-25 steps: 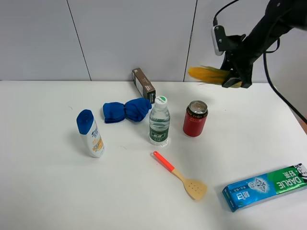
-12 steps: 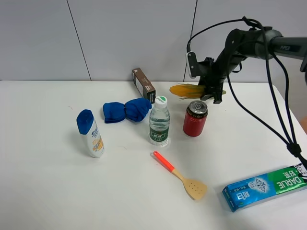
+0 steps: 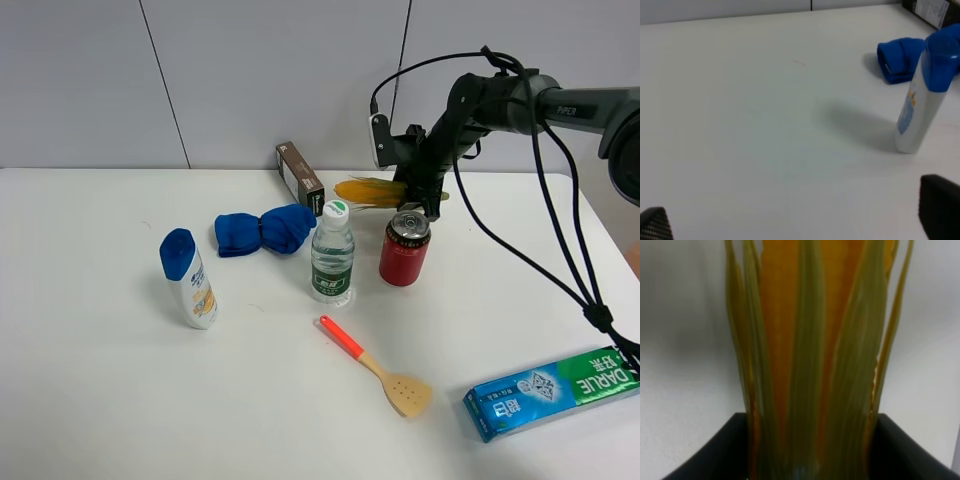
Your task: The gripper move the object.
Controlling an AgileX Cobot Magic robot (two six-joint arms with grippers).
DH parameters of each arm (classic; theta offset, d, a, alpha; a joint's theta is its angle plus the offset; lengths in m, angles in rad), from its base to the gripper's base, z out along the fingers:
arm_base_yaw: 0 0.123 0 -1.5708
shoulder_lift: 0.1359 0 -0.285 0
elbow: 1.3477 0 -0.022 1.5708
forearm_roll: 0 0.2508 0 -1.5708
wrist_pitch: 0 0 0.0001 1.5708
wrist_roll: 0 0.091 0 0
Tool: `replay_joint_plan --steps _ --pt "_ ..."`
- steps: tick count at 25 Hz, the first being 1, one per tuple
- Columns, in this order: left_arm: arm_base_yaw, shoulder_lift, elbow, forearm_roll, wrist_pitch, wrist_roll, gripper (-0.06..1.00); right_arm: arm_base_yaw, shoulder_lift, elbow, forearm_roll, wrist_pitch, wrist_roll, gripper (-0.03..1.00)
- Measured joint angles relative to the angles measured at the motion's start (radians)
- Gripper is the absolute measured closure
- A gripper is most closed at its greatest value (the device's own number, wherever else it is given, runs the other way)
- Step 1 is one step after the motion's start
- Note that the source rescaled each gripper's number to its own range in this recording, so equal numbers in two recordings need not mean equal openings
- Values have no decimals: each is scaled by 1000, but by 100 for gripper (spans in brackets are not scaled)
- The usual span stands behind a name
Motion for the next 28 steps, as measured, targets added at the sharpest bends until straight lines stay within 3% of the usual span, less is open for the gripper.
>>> replay_joint_plan --steps 10,20,28 --pt "0 0 0 0 0 0 -6 0 0 0 0 -6 0 96" --pt "0 0 0 0 0 0 -6 0 0 0 0 -42 0 70" --pt "0 0 0 0 0 0 -6 0 -2 0 7 -43 9 68"
